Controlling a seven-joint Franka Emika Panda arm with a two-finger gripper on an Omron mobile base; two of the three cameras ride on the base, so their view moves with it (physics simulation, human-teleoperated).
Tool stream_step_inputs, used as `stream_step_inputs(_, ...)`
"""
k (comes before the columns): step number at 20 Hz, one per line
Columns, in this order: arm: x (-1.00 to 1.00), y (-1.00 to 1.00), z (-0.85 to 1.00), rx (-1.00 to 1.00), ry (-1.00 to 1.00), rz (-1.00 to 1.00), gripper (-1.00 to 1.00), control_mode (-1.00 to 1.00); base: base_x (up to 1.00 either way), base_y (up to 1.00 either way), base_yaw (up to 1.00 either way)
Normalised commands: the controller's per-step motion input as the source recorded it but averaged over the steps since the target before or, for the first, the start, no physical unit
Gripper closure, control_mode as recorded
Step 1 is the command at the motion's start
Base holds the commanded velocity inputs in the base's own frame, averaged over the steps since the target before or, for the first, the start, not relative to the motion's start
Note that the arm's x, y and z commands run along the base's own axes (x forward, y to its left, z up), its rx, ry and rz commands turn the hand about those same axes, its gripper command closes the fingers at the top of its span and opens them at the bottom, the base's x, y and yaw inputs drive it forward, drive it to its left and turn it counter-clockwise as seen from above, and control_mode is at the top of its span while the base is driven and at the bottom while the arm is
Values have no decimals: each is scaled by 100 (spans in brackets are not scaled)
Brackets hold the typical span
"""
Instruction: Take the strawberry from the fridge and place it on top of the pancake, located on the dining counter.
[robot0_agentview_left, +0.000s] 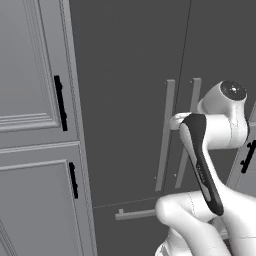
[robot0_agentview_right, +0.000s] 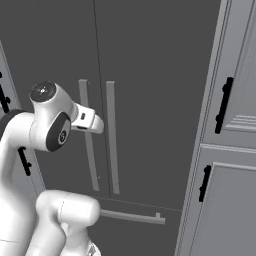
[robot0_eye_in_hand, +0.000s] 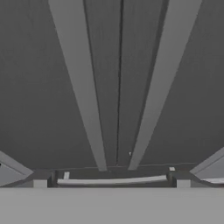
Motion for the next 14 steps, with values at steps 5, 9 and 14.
stream_step_inputs(5,-38,0,1,0,-3,-4,-100,-100,0,0,0)
stream_step_inputs(9,-49,0,0,1,-6,-2,-100,-100,0,0,0)
stream_step_inputs(14,-39,0,0,0,-10,0,-100,100,-15,0,0)
